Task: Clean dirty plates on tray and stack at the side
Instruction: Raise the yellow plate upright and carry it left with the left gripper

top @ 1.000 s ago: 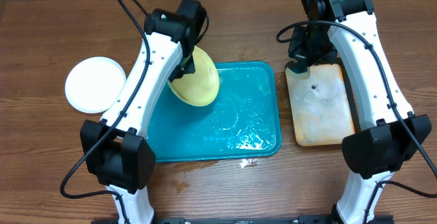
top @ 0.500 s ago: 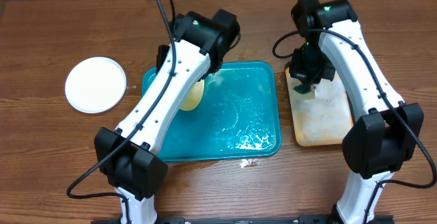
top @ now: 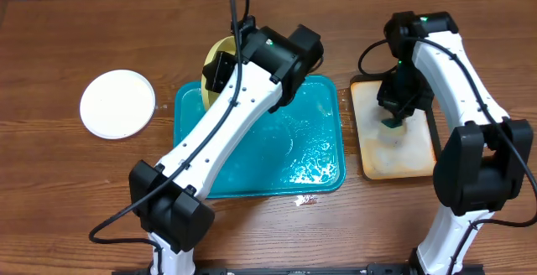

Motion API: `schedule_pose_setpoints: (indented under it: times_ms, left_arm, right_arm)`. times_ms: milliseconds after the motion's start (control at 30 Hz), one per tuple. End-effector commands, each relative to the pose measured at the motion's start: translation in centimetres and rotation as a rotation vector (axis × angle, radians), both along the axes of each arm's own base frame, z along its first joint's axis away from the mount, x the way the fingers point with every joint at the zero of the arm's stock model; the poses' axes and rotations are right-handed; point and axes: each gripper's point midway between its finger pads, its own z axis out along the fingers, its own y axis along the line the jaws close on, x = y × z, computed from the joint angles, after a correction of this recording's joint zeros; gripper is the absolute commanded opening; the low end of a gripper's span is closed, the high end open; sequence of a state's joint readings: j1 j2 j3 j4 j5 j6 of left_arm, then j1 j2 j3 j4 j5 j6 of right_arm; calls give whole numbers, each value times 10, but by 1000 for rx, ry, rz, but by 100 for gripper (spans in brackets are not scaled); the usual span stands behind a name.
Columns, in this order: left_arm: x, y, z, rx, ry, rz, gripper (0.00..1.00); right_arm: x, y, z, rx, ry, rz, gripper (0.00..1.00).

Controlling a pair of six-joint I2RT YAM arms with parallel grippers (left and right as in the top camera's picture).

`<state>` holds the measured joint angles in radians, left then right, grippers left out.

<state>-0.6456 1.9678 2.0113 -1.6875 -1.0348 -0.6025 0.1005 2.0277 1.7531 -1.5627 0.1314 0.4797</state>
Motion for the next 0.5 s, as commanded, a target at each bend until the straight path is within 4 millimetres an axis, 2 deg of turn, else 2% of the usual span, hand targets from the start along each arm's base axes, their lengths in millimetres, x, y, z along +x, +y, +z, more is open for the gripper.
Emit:
schedule_pose_setpoints:
  times_ms: [0, 267, 467]
  left_arm:
    - [7, -5, 24, 95, -92, -37, 4]
    - [8, -17, 43, 181, -175, -85, 4]
    - [10, -20, 48, 213, -181, -107, 4]
  right_arm:
    - [-4, -6, -2, -14, 9, -23, 4]
    - [-14, -7, -11, -17, 47, -22, 4]
    - [-23, -8, -17, -20, 79, -18, 4]
